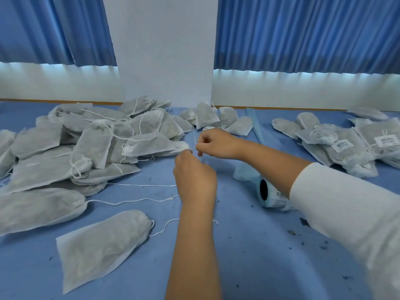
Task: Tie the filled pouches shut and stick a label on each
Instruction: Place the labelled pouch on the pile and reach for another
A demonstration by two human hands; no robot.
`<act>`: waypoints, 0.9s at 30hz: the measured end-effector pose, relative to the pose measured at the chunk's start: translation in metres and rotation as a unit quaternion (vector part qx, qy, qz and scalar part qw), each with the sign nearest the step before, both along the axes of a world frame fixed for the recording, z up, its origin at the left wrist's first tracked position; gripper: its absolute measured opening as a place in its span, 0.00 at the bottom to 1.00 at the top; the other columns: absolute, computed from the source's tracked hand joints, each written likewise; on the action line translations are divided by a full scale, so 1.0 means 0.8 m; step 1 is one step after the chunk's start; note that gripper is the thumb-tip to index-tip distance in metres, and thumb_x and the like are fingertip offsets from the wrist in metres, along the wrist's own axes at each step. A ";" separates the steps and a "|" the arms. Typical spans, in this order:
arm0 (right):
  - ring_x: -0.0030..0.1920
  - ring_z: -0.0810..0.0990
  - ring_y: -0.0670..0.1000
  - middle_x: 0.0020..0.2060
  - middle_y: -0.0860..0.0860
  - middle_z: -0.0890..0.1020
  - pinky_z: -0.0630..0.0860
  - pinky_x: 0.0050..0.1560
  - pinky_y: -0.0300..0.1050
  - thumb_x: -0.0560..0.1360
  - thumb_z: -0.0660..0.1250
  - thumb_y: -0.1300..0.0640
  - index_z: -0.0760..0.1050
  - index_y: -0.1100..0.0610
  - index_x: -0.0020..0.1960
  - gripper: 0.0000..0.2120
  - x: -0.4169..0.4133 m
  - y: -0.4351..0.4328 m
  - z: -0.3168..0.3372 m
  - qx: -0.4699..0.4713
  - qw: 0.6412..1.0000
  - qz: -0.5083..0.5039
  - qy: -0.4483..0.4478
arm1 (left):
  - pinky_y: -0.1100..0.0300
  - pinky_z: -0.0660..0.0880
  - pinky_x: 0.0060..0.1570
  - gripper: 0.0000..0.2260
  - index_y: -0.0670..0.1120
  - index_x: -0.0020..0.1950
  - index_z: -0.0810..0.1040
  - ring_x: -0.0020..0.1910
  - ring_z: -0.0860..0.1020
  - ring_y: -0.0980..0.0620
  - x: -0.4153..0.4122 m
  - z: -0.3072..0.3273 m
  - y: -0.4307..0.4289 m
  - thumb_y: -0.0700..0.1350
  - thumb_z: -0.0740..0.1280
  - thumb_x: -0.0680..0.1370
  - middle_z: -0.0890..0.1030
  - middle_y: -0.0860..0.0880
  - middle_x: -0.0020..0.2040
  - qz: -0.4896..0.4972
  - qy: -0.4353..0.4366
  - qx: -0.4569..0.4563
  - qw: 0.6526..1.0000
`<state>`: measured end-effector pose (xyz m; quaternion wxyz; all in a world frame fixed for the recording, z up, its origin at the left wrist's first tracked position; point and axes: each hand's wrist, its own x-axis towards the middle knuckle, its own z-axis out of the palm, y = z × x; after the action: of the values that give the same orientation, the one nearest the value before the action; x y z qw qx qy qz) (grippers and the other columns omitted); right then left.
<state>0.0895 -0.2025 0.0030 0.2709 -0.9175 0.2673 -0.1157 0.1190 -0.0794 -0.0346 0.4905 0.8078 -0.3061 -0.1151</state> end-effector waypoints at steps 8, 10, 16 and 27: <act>0.25 0.65 0.45 0.24 0.43 0.71 0.63 0.25 0.36 0.78 0.60 0.59 0.72 0.55 0.41 0.07 -0.093 0.023 0.048 0.187 0.980 -0.007 -0.063 | 0.46 0.66 0.68 0.09 0.48 0.60 0.78 0.64 0.75 0.48 -0.011 0.011 0.000 0.46 0.61 0.83 0.80 0.51 0.61 -0.108 -0.093 -0.033 0.989; 0.25 0.61 0.45 0.23 0.44 0.66 0.61 0.24 0.36 0.77 0.60 0.59 0.69 0.53 0.37 0.10 -0.116 0.029 0.056 0.212 0.973 -0.030 -0.088 | 0.43 0.66 0.68 0.07 0.48 0.52 0.79 0.58 0.78 0.50 -0.015 0.014 0.003 0.47 0.61 0.83 0.82 0.53 0.54 -0.129 -0.087 -0.044 0.987; 0.23 0.57 0.46 0.23 0.45 0.62 0.56 0.23 0.37 0.77 0.62 0.59 0.69 0.53 0.34 0.13 -0.178 0.041 0.053 0.215 0.952 -0.099 -0.192 | 0.61 0.70 0.49 0.10 0.52 0.42 0.81 0.41 0.78 0.65 -0.035 0.031 0.010 0.45 0.64 0.82 0.82 0.62 0.37 -0.214 -0.006 -0.147 0.966; 0.28 0.72 0.44 0.22 0.42 0.71 0.68 0.34 0.43 0.77 0.67 0.52 0.79 0.46 0.45 0.03 -0.207 0.072 -0.015 -0.117 0.956 -0.140 -0.229 | 0.69 0.76 0.45 0.10 0.49 0.52 0.84 0.49 0.83 0.59 -0.070 0.051 0.019 0.37 0.65 0.80 0.87 0.53 0.50 -0.312 0.208 -0.246 0.894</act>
<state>-0.0763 -0.1448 -0.0088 0.1966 -0.8453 0.3082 -0.3897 0.0628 -0.0641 0.0059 0.6649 0.4819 -0.4520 -0.3483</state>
